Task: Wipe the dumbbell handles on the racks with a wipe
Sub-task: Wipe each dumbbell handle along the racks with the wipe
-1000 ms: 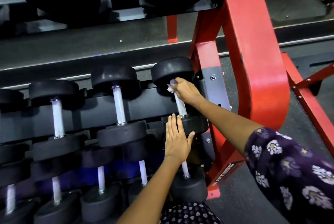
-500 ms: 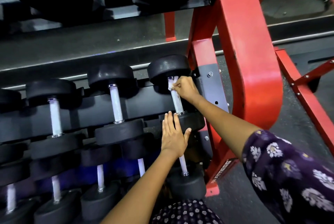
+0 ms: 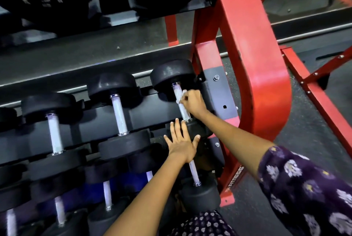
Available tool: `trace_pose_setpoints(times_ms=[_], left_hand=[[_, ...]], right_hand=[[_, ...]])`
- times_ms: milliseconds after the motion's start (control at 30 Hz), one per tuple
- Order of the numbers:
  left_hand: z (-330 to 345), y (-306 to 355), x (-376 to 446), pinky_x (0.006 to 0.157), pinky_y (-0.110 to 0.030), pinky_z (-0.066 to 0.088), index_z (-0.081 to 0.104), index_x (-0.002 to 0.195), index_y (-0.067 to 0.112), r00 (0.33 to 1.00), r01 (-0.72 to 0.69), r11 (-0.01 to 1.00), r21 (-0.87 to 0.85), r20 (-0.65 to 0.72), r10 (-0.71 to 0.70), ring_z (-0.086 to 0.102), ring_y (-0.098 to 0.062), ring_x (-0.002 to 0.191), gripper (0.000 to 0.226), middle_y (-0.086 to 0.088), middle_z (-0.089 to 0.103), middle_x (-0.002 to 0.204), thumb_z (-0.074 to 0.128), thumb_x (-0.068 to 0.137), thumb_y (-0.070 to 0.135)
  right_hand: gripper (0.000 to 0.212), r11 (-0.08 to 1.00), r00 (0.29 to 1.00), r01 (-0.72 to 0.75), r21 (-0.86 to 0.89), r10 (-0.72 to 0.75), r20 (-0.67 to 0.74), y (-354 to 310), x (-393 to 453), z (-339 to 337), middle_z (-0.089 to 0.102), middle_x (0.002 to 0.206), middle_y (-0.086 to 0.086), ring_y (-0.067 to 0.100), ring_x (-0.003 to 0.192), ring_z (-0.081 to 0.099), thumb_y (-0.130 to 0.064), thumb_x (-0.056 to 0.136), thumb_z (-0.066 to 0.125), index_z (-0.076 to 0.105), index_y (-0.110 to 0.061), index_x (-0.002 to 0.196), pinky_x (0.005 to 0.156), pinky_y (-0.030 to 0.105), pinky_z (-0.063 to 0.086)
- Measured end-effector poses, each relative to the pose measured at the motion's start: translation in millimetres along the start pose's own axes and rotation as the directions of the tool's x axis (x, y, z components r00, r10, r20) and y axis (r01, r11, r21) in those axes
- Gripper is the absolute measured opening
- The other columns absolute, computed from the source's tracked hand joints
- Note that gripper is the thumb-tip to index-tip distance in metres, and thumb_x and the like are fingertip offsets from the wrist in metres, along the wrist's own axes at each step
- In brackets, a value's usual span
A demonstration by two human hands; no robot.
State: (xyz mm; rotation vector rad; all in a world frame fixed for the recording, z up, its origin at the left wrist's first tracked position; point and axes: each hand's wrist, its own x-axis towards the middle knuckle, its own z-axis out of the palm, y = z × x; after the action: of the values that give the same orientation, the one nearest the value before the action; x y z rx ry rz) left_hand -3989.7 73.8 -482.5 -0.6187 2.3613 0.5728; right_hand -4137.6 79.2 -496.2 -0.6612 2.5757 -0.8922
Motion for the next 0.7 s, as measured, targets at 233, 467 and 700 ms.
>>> trace_pose_setpoints(times_ms=[233, 467, 700], left_hand=[[-3.3, -1.2, 0.0, 0.115, -0.056, -0.007, -0.025, 0.148, 0.009, 0.999, -0.03, 0.998, -0.05, 0.011, 0.03, -0.034, -0.026, 0.141, 0.077, -0.007, -0.037, 0.153, 0.017, 0.102, 0.053], [-6.1, -2.0, -4.1, 0.117, -0.056, -0.006, -0.025, 0.148, 0.009, 0.999, -0.039, 0.997, -0.072, 0.027, 0.041, -0.034, -0.026, 0.141, 0.076, -0.006, -0.037, 0.153, 0.017, 0.102, 0.052], [-7.3, -2.7, -5.3, 0.116, -0.056, -0.007, -0.026, 0.148, 0.01, 0.999, -0.028, 0.996, -0.085, 0.039, 0.031, -0.035, -0.025, 0.14, 0.077, -0.006, -0.038, 0.153, 0.019, 0.102, 0.053]], right_hand=[[0.029, 0.993, 0.993, -0.117, 0.03, 0.116, 0.015, -18.6, 16.6, -11.5, 0.055, 0.063, 0.014, 0.021, 0.062, 0.052, -0.013, 0.069, 0.076, 0.052, -0.009, 0.052, 0.056, 0.026, 0.035], [0.034, 0.974, 0.964, -0.197, -0.114, 0.214, 0.156, -6.9, -17.6, -11.7, 0.051, 0.069, 0.016, 0.016, 0.073, 0.053, -0.016, 0.069, 0.079, 0.049, -0.008, 0.054, 0.058, 0.03, 0.039], [0.03, 0.943, 0.969, -0.169, -0.286, 0.212, 0.126, -29.8, -29.5, -1.8, 0.06, 0.116, 0.023, 0.037, 0.11, 0.058, -0.002, 0.087, 0.056, 0.056, 0.004, 0.116, 0.086, 0.038, 0.048]])
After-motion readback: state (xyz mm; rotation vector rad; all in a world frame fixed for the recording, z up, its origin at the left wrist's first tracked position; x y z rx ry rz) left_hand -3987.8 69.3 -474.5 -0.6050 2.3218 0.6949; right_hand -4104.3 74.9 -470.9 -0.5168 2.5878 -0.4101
